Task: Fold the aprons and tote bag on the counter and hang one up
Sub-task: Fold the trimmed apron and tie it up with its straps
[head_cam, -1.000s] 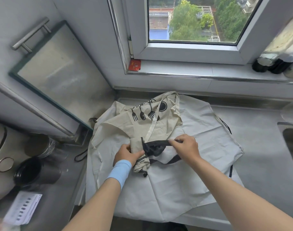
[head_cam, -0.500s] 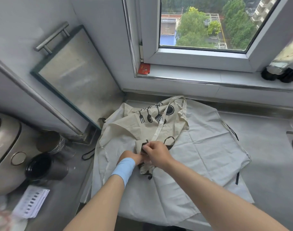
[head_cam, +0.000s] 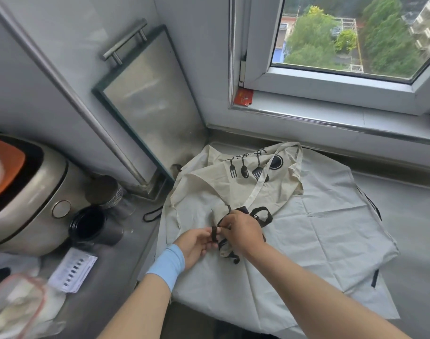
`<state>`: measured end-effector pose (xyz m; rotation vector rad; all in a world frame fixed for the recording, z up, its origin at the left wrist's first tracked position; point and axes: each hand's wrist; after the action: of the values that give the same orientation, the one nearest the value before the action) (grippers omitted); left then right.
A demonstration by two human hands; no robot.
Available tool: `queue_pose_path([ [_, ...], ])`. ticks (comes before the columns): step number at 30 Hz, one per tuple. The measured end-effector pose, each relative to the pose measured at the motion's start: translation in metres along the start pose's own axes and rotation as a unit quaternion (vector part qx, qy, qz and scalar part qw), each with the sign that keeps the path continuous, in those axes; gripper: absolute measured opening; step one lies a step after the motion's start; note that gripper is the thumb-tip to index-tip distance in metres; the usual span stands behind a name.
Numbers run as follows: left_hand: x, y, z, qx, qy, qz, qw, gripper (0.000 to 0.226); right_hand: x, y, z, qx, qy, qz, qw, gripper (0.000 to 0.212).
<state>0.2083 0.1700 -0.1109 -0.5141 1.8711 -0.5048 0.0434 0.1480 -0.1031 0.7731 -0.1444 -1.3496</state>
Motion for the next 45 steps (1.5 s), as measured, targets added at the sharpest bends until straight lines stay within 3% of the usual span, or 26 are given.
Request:
queue_pose_path([
  [8, 0.001, 0.02, -0.002, 0.099, -0.094, -0.107, 0.985, 0.041, 0.006, 0.012, -0.003, 0.07, 0.02, -0.086, 0.994, 0.021],
  [14, 0.006, 0.015, -0.007, 0.227, -0.201, -0.21, 0.929, 0.019, 0.012, 0.009, -0.007, 0.097, 0.061, -0.097, 0.989, 0.021],
  [17, 0.002, 0.011, -0.007, 0.245, -0.214, -0.182, 0.928, 0.016, 0.011, 0.009, -0.01, 0.105, 0.062, -0.104, 0.987, 0.021],
  [27, 0.006, -0.004, -0.015, 0.089, -0.253, -0.092, 0.959, 0.009, 0.012, 0.015, -0.008, 0.175, 0.082, -0.121, 0.974, 0.023],
  [32, 0.002, -0.006, -0.015, 0.028, -0.242, -0.074, 0.967, 0.014, 0.012, 0.02, -0.005, 0.126, 0.046, -0.104, 0.985, 0.02],
  [35, -0.011, -0.007, -0.012, -0.023, -0.197, -0.069, 0.978, 0.019, 0.003, 0.018, -0.005, 0.061, 0.057, -0.044, 0.996, 0.044],
  [38, -0.017, -0.005, -0.012, 0.016, -0.198, -0.097, 0.975, 0.012, -0.003, 0.021, -0.008, -0.033, 0.077, 0.014, 0.996, 0.055],
  [41, -0.021, -0.002, -0.012, 0.118, -0.203, -0.139, 0.962, 0.011, -0.001, 0.023, -0.015, -0.099, 0.048, 0.042, 0.993, 0.036],
  [43, -0.025, -0.006, -0.013, 0.167, -0.21, -0.169, 0.948, 0.011, -0.002, 0.023, -0.017, -0.091, 0.004, 0.053, 0.994, 0.019],
  [45, -0.027, -0.01, -0.013, 0.191, -0.197, -0.193, 0.942, 0.011, -0.005, 0.022, -0.017, -0.056, -0.017, 0.044, 0.997, 0.017],
])
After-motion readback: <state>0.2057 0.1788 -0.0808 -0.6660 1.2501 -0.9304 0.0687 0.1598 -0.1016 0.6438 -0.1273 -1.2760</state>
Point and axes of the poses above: each hand's wrist, its own x-axis towards the middle knuckle, its own z-axis out of the back of the hand, y = z × x, and after that the axes turned 6 degrees about y, right-handed
